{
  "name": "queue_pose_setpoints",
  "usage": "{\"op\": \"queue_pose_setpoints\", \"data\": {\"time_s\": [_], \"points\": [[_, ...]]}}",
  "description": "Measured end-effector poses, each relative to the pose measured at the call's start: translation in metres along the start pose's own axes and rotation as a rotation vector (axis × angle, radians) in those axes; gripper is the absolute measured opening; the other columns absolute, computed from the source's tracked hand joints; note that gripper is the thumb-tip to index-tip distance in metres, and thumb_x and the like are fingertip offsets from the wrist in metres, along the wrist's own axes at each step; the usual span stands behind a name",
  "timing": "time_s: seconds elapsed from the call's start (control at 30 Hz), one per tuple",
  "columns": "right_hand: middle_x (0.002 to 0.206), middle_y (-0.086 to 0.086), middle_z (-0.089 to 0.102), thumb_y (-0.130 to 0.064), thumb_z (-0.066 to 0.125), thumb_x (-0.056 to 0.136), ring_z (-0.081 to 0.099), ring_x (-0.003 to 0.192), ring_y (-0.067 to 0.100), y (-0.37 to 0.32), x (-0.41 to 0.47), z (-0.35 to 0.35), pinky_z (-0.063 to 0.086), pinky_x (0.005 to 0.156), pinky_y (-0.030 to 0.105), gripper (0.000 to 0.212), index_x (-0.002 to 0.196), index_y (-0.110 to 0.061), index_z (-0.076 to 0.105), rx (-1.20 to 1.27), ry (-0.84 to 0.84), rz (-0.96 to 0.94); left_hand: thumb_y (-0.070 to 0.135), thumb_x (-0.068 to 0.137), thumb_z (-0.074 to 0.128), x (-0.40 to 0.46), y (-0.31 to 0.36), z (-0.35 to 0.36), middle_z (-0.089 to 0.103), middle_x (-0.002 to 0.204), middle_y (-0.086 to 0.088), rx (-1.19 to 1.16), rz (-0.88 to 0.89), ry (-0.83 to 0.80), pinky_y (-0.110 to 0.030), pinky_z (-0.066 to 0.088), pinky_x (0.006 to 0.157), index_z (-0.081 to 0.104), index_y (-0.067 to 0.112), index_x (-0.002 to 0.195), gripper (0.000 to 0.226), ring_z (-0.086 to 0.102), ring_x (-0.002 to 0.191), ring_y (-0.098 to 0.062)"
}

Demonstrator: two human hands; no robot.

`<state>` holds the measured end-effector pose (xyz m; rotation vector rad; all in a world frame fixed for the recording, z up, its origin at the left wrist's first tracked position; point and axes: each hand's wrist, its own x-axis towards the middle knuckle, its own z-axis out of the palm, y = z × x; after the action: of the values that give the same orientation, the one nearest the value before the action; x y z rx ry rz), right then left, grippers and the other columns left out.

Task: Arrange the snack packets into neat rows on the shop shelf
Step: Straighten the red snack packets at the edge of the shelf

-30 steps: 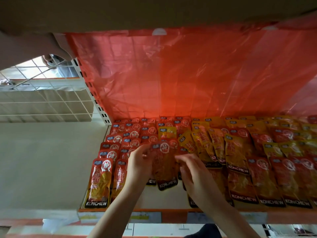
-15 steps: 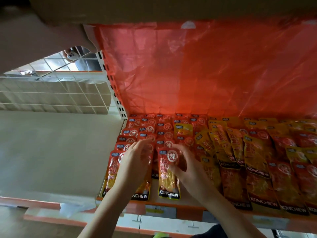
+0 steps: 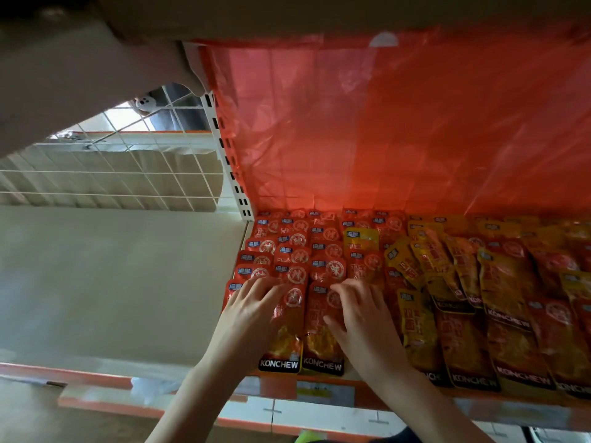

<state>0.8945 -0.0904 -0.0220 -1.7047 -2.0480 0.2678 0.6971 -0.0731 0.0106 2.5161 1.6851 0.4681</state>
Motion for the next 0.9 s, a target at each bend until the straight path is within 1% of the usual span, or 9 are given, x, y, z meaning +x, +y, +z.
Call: {"op": "queue_pose_setpoints", "data": {"time_s": [0.23, 0.37, 0.47, 0.57, 0.63, 0.7, 0.77, 0.83, 0.9], "points": [[0.134, -0.008, 0.033, -0.051, 0.034, 0.091, 0.036, 0.126, 0.012, -0.01, -0.006, -0.001, 0.049, 0.093, 0.029, 0.046, 0.128, -0.027, 0.044, 0.011, -0.098, 0.031, 0.021, 0.066, 0.082, 0.003, -0.008, 0.001, 0.063, 0.11, 0.001, -0.009, 0.031, 0.041, -0.039, 0.053, 0.079, 0.062, 0.021, 0.112, 0.05, 0.062, 0.099, -0.024], [0.133, -0.009, 0.036, -0.047, 0.039, 0.092, 0.039, 0.123, 0.012, -0.013, -0.011, -0.003, 0.051, 0.088, 0.027, 0.039, 0.125, -0.027, 0.046, -0.018, -0.053, 0.035, 0.02, 0.074, 0.077, 0.002, -0.013, 0.001, 0.065, 0.109, 0.002, -0.014, 0.007, 0.105, -0.038, 0.054, 0.077, 0.064, 0.02, 0.11, 0.037, 0.063, 0.098, -0.023], [0.131, -0.01, 0.04, -0.043, 0.043, 0.091, 0.045, 0.118, 0.011, -0.018, -0.016, -0.006, 0.055, 0.072, 0.023, 0.035, 0.122, -0.029, 0.05, -0.028, -0.041, 0.036, 0.025, 0.081, 0.06, 0.001, -0.017, 0.0, 0.065, 0.108, 0.003, -0.029, -0.013, 0.151, -0.036, 0.055, 0.07, 0.066, 0.019, 0.106, 0.026, 0.065, 0.093, -0.021], [0.123, -0.012, 0.048, -0.039, 0.046, 0.09, 0.052, 0.112, 0.007, -0.026, -0.018, -0.013, 0.053, 0.063, 0.016, 0.029, 0.116, -0.03, 0.056, -0.006, -0.052, 0.001, 0.03, 0.087, 0.044, 0.001, -0.024, -0.004, 0.066, 0.106, 0.004, -0.116, -0.136, 0.208, -0.034, 0.054, 0.066, 0.066, 0.019, 0.105, 0.03, 0.064, 0.089, -0.018], [0.118, -0.013, 0.054, -0.037, 0.057, 0.086, 0.055, 0.109, 0.004, -0.034, -0.017, -0.021, 0.038, 0.067, 0.006, 0.025, 0.111, -0.031, 0.061, 0.005, -0.055, -0.043, 0.022, 0.09, 0.046, 0.003, -0.034, -0.004, 0.064, 0.106, 0.001, -0.209, -0.317, 0.255, -0.034, 0.051, 0.07, 0.064, 0.019, 0.107, 0.025, 0.062, 0.09, -0.021], [0.113, -0.014, 0.057, -0.037, 0.067, 0.081, 0.057, 0.105, 0.001, -0.044, -0.012, -0.026, 0.025, 0.067, 0.003, 0.026, 0.107, -0.032, 0.065, -0.046, -0.039, -0.094, 0.011, 0.092, 0.05, 0.007, -0.046, -0.001, 0.062, 0.111, -0.003, -0.325, -0.479, 0.256, -0.037, 0.05, 0.078, 0.061, 0.016, 0.113, 0.024, 0.06, 0.095, -0.022], [0.114, -0.012, 0.057, -0.033, 0.067, 0.082, 0.055, 0.107, 0.003, -0.049, -0.003, -0.02, 0.031, 0.082, 0.004, 0.028, 0.109, -0.028, 0.065, -0.029, -0.015, -0.169, 0.007, 0.091, 0.05, 0.015, -0.054, 0.001, 0.062, 0.115, -0.006, -0.452, -0.596, 0.208, -0.031, 0.048, 0.076, 0.06, 0.013, 0.116, 0.027, 0.058, 0.096, -0.018], [0.119, -0.004, 0.052, -0.025, 0.062, 0.087, 0.049, 0.115, 0.012, -0.054, 0.009, -0.006, 0.043, 0.096, 0.021, 0.029, 0.116, -0.02, 0.061, 0.087, -0.033, -0.205, 0.007, 0.091, 0.051, 0.022, -0.059, 0.003, 0.065, 0.106, -0.005, -0.541, -0.678, 0.169, -0.018, 0.044, 0.063, 0.063, 0.011, 0.112, 0.024, 0.059, 0.082, -0.009], [0.125, 0.001, 0.049, -0.025, 0.059, 0.089, 0.044, 0.12, 0.017, -0.059, 0.02, 0.004, 0.043, 0.101, 0.031, 0.034, 0.121, -0.016, 0.057, 0.113, -0.063, -0.209, 0.011, 0.089, 0.057, 0.027, -0.063, 0.005, 0.067, 0.092, -0.002, -0.588, -0.73, 0.173, -0.014, 0.042, 0.055, 0.066, 0.009, 0.106, 0.019, 0.058, 0.07, -0.003]]}}
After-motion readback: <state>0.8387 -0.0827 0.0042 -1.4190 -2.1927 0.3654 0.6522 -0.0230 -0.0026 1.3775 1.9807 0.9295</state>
